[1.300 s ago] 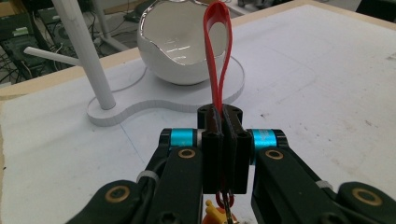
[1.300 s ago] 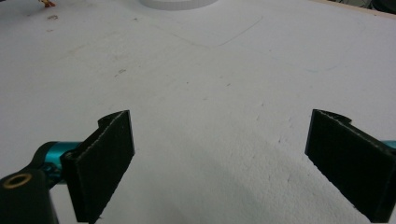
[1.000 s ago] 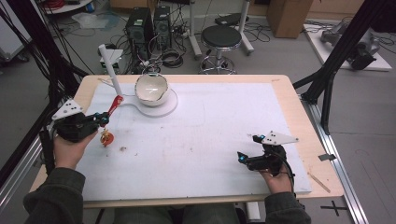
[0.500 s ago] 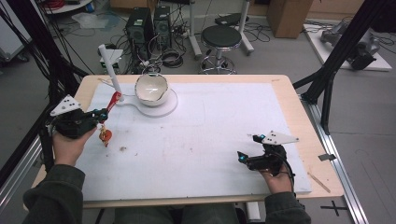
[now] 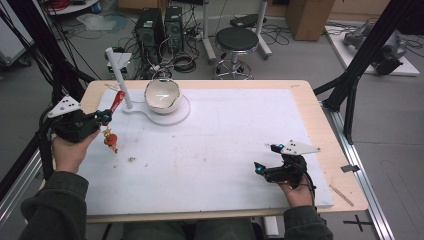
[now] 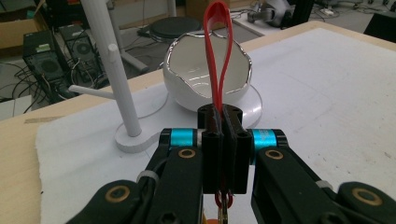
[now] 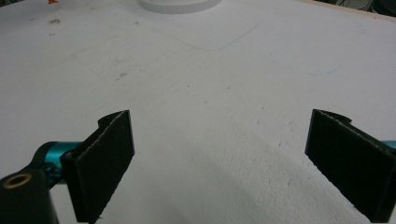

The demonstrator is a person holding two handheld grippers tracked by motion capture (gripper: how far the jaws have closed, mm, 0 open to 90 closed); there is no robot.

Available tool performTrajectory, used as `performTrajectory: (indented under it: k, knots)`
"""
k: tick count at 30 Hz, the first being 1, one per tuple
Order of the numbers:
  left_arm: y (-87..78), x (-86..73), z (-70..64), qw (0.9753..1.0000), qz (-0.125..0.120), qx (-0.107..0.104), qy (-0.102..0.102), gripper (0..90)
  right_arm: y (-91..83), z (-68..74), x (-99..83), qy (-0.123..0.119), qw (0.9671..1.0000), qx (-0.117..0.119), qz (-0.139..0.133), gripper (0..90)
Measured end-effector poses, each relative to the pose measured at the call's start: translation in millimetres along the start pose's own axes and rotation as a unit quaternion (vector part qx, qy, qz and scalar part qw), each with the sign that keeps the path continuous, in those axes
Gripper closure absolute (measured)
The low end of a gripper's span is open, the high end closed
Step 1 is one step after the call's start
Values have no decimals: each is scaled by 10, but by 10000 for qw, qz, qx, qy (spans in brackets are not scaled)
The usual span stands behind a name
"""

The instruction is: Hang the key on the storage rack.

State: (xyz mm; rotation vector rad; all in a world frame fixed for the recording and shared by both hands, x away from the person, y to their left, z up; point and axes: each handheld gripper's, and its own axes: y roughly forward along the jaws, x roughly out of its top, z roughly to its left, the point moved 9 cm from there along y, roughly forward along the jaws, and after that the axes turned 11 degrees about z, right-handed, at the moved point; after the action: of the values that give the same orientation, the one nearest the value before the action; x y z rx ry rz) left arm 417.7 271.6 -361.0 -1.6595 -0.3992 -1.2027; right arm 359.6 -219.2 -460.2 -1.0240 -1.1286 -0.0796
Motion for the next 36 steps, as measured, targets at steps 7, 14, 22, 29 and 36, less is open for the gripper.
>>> performTrajectory:
  k: [7, 14, 22, 29, 36]
  knots:
    - [-37, 69, 76, 9999, -37, 90, -33, 867, 3, 1, -3, 8, 10000, 6, 18, 71]
    - [-52, 126, 143, 9998, -88, 156, -78, 867, 4, -1, -2, 5, 10000, 4, 14, 71]
    - [-65, 180, 241, 9994, -127, 271, -164, 867, 10, -1, 3, 7, 10000, 15, 5, 71]
    - [-68, 236, 331, 9988, -121, 413, -223, 867, 9, -2, 4, 11, 10000, 33, -10, 71]
    - [-6, 260, 432, 9977, -84, 587, -338, 867, 9, -5, 3, 26, 10000, 37, -9, 71]
